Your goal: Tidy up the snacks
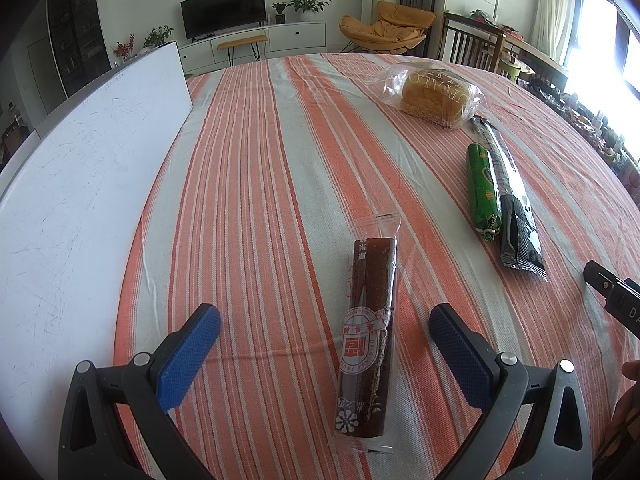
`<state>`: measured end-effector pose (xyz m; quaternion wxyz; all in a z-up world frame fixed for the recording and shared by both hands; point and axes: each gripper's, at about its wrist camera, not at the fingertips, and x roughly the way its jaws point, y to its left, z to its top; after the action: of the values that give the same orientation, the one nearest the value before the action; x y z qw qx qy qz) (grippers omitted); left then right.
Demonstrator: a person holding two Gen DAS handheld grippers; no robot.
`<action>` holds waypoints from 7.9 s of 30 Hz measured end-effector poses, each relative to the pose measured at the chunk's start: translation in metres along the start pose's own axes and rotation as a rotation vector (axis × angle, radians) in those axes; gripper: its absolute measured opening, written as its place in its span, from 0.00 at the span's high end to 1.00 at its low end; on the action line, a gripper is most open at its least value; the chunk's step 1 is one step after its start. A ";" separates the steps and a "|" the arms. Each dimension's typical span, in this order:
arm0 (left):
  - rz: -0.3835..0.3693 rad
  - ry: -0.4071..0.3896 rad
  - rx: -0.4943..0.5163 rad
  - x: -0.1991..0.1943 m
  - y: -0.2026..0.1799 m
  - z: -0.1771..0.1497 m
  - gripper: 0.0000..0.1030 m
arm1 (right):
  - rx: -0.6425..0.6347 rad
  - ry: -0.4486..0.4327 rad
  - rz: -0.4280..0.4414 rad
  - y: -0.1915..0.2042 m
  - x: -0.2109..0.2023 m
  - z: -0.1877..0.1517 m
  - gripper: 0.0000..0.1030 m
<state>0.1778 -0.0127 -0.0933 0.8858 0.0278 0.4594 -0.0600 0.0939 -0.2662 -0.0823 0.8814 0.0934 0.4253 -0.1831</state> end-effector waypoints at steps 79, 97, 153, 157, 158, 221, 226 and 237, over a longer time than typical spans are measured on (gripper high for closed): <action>-0.329 -0.240 -0.347 -0.252 0.138 -0.036 0.83 | -0.159 0.366 1.022 0.128 -0.139 0.036 0.77; 0.302 -0.238 -0.183 -0.176 0.252 -0.065 0.18 | -0.532 0.114 0.759 0.190 -0.154 -0.023 0.33; -0.062 -0.001 0.083 -0.009 -0.072 -0.017 0.00 | 0.260 -0.125 0.270 -0.052 -0.052 -0.005 0.28; -0.062 -0.001 0.083 -0.010 -0.072 -0.017 0.00 | 0.266 -0.114 0.272 -0.054 -0.050 -0.006 0.28; -0.062 -0.001 0.083 -0.010 -0.072 -0.017 0.00 | 0.267 -0.111 0.272 -0.054 -0.049 -0.006 0.28; -0.069 0.000 0.096 -0.008 -0.070 -0.015 0.00 | -0.062 0.002 0.055 -0.026 0.029 0.042 0.15; -0.069 0.000 0.097 -0.008 -0.070 -0.015 0.00 | -0.065 0.005 0.050 -0.025 0.031 0.044 0.13; -0.069 0.003 0.099 -0.008 -0.070 -0.015 0.00 | -0.065 0.005 0.051 -0.025 0.031 0.043 0.12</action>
<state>0.1513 -0.0802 -0.0951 0.8801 0.0557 0.4578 -0.1131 0.1321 -0.3103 -0.0797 0.8873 0.0762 0.4307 -0.1464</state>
